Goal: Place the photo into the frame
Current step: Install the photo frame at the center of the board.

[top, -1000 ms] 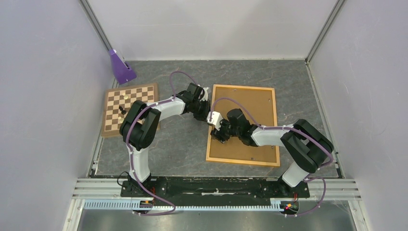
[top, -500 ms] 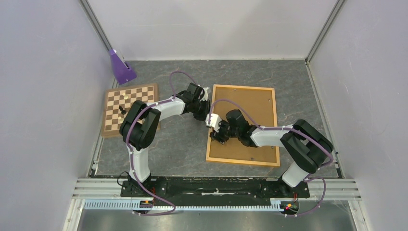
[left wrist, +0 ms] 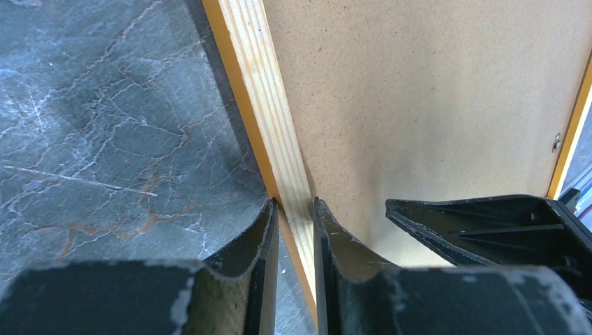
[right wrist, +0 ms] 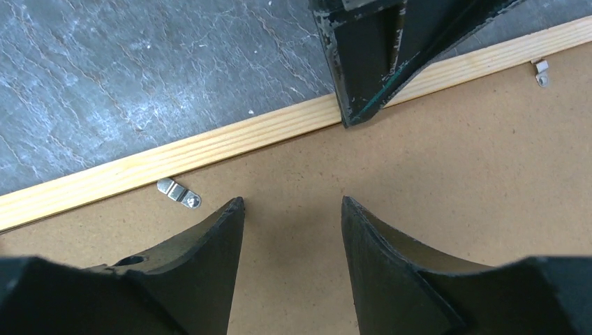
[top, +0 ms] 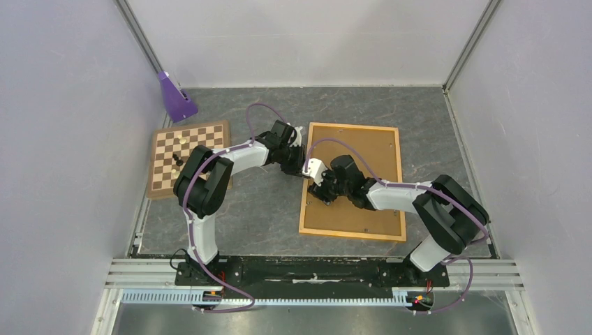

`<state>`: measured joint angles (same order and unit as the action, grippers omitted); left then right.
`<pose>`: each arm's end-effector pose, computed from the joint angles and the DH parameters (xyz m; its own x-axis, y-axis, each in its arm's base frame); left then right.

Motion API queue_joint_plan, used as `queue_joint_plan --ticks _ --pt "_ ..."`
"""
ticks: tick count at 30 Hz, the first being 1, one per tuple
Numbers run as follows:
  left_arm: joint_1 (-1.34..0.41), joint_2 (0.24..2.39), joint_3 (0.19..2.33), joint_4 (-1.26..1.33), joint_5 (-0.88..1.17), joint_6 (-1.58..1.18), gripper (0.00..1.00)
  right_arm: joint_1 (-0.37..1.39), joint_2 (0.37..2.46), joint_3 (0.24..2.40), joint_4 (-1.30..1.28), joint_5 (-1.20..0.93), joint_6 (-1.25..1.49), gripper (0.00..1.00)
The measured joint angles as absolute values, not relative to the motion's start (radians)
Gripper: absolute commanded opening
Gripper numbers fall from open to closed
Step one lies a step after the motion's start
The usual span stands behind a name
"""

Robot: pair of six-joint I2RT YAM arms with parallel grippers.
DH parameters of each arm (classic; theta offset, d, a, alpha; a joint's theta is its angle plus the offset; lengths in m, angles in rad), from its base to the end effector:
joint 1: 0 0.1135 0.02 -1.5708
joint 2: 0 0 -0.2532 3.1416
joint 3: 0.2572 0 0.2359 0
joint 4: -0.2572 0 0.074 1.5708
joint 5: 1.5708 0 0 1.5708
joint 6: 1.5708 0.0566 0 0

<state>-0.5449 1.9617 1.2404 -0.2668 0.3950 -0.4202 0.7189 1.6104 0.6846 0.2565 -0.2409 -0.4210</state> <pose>0.3281 -0.2243 0.1366 -0.9210 0.1179 -0.3713 0.3108 0.7970 -0.5178 0.2291 0.2184 0.1403 -0.1072 -0.6212 -0.7763 -0.9030 0.3876 -0.1854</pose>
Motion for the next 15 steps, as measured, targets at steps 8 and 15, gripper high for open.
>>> queue_joint_plan --ticks 8,15 --pt "-0.545 1.962 1.240 -0.267 0.395 -0.420 0.02 0.716 1.577 0.685 0.190 -0.280 -0.419 0.56" --pt "-0.545 1.962 1.240 -0.267 0.395 -0.420 0.02 0.732 1.576 0.685 0.163 -0.329 -0.419 0.56"
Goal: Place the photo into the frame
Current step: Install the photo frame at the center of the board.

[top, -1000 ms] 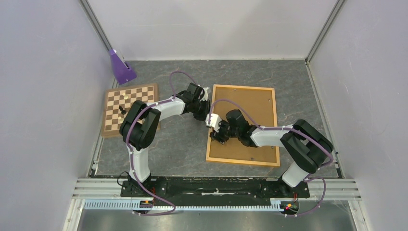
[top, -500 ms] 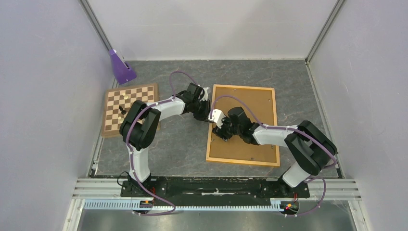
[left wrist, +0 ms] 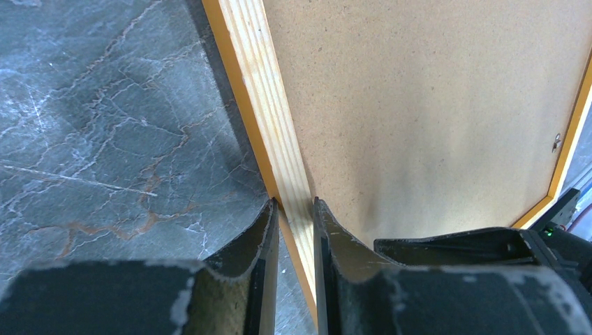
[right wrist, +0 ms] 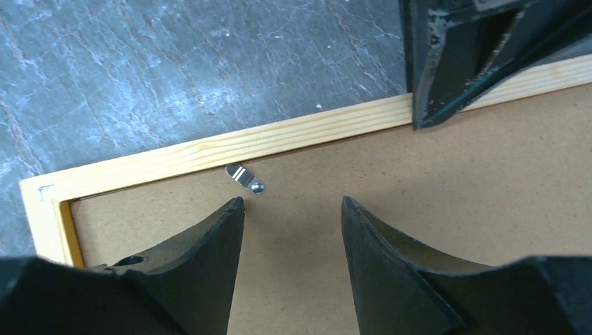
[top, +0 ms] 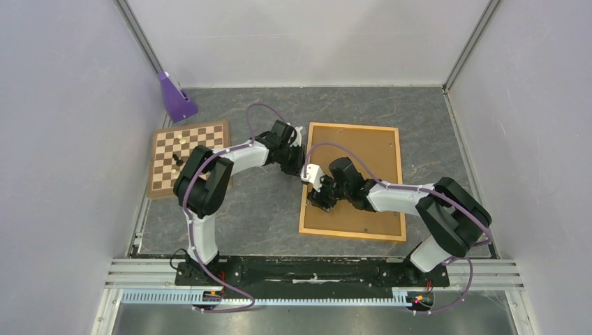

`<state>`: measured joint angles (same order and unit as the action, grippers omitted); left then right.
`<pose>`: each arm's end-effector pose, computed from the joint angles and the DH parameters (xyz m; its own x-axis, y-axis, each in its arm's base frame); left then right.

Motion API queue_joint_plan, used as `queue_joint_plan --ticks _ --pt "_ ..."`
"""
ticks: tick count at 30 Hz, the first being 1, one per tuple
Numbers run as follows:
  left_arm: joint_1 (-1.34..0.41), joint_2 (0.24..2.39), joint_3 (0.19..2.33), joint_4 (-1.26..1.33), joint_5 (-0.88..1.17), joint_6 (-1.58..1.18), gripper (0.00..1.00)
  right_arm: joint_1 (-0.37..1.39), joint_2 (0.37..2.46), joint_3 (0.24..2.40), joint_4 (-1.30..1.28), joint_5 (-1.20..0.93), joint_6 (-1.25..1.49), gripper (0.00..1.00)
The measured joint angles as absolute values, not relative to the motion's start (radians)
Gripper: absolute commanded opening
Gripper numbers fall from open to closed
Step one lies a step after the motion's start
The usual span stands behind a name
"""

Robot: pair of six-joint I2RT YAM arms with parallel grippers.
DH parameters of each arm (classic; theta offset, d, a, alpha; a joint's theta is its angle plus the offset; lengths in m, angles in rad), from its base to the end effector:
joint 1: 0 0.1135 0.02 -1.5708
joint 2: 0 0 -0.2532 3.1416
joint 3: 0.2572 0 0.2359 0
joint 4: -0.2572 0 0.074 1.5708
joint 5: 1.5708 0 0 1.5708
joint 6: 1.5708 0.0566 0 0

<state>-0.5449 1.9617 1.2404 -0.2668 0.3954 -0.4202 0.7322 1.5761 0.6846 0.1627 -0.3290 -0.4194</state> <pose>0.3281 -0.2244 0.1366 -0.9210 0.1180 -0.3712 0.3109 0.7968 -0.5181 0.2157 0.2185 0.1419 -0.1218 -0.6276 -0.7689 -0.9432 0.3144 -0.1072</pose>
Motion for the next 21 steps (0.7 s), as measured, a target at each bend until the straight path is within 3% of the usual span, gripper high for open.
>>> queue_joint_plan --ticks 21 --pt "-0.545 1.962 1.240 -0.267 0.395 -0.420 0.02 0.756 1.627 0.705 0.212 -0.316 -0.363 0.56"
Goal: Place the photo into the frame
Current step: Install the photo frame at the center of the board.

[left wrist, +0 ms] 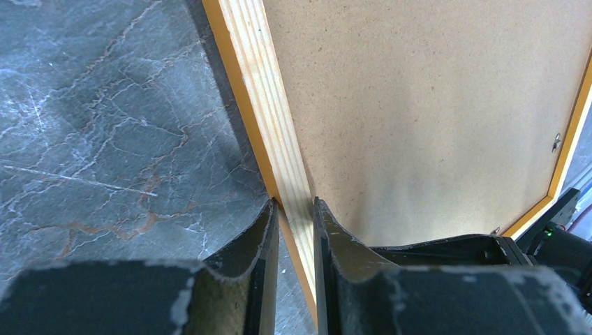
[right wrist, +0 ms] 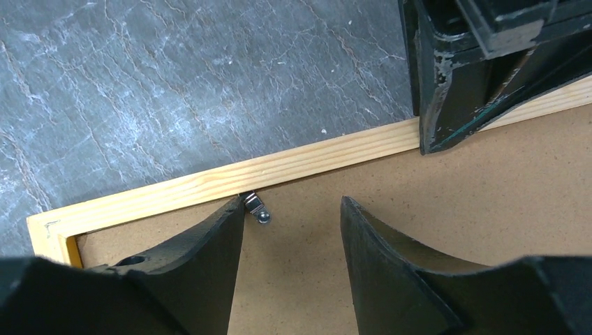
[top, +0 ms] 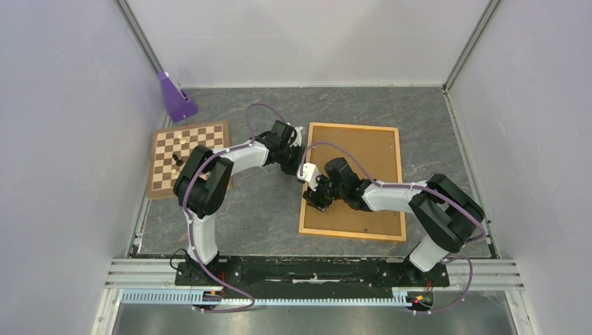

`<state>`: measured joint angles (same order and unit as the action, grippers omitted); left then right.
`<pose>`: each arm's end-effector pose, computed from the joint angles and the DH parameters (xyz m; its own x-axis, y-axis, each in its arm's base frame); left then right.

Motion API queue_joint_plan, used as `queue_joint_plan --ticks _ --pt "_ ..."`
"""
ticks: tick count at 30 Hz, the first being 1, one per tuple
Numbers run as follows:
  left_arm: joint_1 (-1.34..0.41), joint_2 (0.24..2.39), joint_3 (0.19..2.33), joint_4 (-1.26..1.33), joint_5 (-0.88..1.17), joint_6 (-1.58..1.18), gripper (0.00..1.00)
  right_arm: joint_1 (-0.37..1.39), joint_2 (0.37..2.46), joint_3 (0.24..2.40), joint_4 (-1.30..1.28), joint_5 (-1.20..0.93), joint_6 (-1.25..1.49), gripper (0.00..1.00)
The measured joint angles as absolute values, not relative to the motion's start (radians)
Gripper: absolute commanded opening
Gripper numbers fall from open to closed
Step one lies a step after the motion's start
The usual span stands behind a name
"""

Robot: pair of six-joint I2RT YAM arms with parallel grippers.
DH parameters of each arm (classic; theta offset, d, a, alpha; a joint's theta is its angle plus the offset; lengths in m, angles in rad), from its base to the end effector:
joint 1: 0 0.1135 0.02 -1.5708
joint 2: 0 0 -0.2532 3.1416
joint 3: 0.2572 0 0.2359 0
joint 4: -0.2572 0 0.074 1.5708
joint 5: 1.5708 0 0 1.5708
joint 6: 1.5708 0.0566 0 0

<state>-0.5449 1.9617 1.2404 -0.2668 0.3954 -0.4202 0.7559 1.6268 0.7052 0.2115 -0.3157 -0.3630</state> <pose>0.3281 -0.2244 0.1366 -0.9210 0.1180 -0.3712 0.3109 0.7968 -0.5181 0.2185 0.2301 0.1375 -0.1511 -0.6063 -0.7808 -0.9381 0.3369 -0.0800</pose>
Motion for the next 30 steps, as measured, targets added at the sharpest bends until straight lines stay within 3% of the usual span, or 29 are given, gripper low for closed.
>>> queue_joint_plan --ticks 30 --pt "-0.545 1.962 1.240 -0.267 0.395 -0.420 0.02 0.757 1.571 0.719 0.120 -0.321 -0.350 0.59"
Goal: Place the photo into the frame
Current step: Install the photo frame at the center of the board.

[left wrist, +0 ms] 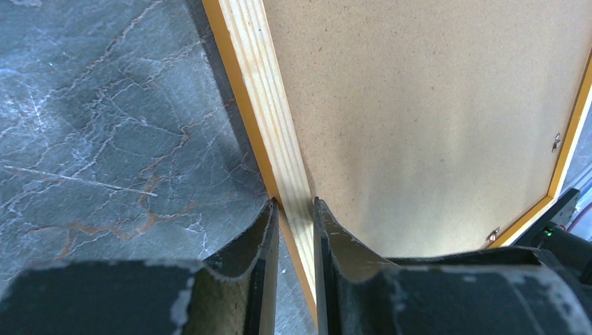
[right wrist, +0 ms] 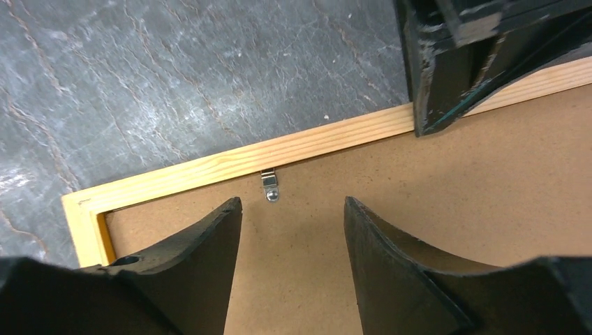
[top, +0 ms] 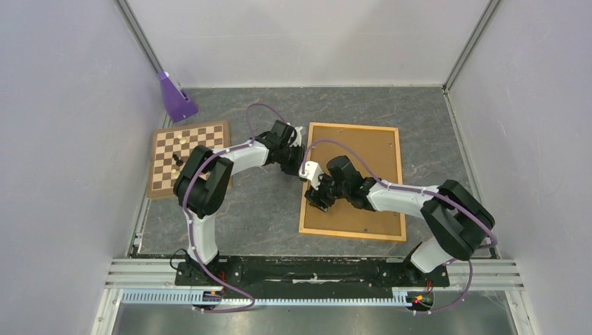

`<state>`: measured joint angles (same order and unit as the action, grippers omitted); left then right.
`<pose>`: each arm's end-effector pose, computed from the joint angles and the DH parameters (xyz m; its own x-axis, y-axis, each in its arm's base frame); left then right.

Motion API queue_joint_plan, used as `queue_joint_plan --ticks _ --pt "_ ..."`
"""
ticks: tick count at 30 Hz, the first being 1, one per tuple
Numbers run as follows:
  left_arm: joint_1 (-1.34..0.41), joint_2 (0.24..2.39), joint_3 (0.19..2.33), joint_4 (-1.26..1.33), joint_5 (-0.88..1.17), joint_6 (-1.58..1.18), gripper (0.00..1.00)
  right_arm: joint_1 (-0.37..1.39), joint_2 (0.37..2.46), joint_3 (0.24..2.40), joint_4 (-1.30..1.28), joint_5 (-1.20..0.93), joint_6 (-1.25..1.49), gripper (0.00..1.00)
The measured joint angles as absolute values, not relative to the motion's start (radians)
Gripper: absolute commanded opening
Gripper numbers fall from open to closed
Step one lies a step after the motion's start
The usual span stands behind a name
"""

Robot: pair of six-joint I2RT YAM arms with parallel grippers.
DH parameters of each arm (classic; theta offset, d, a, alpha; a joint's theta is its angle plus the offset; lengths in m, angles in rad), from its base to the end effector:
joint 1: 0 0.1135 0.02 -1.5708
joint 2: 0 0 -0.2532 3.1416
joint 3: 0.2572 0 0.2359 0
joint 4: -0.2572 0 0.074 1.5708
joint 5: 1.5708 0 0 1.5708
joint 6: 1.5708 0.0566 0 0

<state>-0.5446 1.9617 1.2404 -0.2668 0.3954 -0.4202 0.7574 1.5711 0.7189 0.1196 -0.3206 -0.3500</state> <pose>0.3282 -0.2243 0.1366 -0.9211 0.1178 -0.3712 0.3107 0.7969 -0.5181 0.2133 0.2262 0.1491 -0.1746 -0.6129 -0.7706 -0.9390 0.3390 -0.0569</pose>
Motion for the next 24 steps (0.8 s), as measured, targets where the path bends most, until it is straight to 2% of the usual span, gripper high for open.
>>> queue_joint_plan --ticks 10,24 --pt "-0.545 1.962 1.240 -0.267 0.394 -0.420 0.02 0.720 1.454 0.744 0.049 -0.177 -0.336 0.59" --pt "-0.459 1.956 1.250 -0.324 0.381 -0.420 0.02 0.425 1.367 0.736 -0.050 -0.068 -0.332 0.59"
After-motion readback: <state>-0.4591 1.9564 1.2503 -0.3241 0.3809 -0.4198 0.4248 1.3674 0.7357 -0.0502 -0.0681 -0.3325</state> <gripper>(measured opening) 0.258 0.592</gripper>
